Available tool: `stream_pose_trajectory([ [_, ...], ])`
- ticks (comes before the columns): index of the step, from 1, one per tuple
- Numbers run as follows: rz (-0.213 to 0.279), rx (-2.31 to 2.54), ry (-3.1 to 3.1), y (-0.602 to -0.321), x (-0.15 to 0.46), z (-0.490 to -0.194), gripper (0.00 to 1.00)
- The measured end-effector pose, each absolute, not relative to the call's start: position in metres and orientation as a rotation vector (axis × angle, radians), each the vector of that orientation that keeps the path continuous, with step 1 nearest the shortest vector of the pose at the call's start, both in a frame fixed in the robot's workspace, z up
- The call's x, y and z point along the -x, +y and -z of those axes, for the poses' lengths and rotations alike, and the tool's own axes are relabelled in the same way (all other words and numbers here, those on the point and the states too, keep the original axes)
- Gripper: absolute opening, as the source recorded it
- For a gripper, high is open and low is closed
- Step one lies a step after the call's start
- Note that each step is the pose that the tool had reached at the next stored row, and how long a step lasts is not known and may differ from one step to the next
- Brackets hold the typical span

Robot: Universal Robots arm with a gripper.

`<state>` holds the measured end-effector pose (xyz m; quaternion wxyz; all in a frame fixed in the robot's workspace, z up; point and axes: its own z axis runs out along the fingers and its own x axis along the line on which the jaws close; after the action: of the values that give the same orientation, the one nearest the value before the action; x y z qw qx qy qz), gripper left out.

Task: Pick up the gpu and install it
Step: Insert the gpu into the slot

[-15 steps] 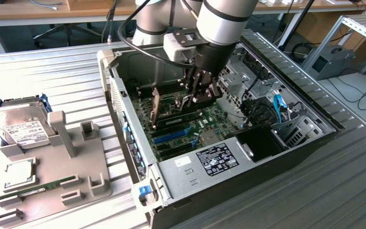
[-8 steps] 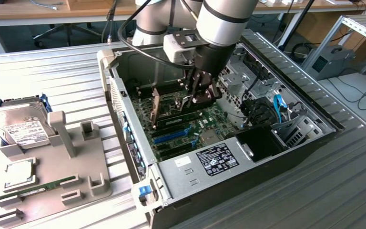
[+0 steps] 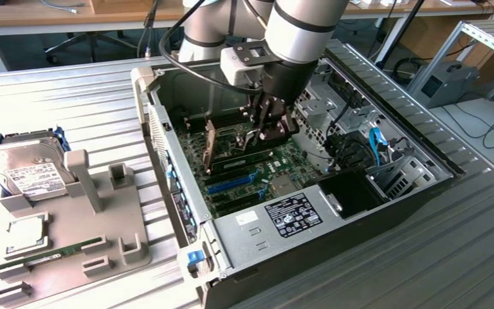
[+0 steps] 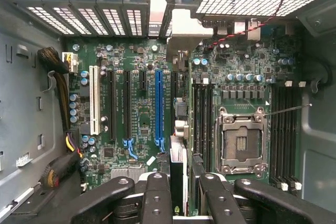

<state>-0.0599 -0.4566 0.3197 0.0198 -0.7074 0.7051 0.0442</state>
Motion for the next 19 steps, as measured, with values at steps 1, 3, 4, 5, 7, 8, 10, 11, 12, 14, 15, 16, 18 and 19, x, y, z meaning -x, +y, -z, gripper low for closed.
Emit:
stream_pose_trajectory([
  [1, -0.137, 2.195, 2.188, -0.4566, 0.0599, -0.3196, 0.26],
  [3, -0.137, 2.195, 2.188, -0.4566, 0.0599, -0.3193, 0.26],
  [4, -0.137, 2.195, 2.188, -0.4566, 0.0599, -0.319, 0.26],
  [5, -0.137, 2.195, 2.188, -0.4566, 0.0599, -0.3189, 0.26],
  [7, -0.137, 2.195, 2.188, -0.4567, 0.0599, -0.3169, 0.26],
  [8, -0.137, 2.195, 2.188, -0.4567, 0.0599, -0.3167, 0.26],
  [10, -0.137, 2.195, 2.188, -0.4567, 0.0599, -0.3163, 0.26],
  [11, -0.137, 2.195, 2.188, -0.4567, 0.0599, -0.3162, 0.26],
  [12, -0.137, 2.195, 2.188, -0.4567, 0.0599, -0.316, 0.26],
  [14, -0.137, 2.195, 2.188, -0.4568, 0.0599, -0.3156, 0.26],
  [15, -0.137, 2.195, 2.188, -0.4568, 0.0599, -0.3154, 0.26],
  [16, -0.137, 2.195, 2.188, -0.4568, 0.0599, -0.3152, 0.26],
  [18, -0.137, 2.195, 2.188, -0.4568, 0.0599, -0.315, 0.26],
  [19, -0.137, 2.195, 2.188, -0.4568, 0.0599, -0.3148, 0.26],
])
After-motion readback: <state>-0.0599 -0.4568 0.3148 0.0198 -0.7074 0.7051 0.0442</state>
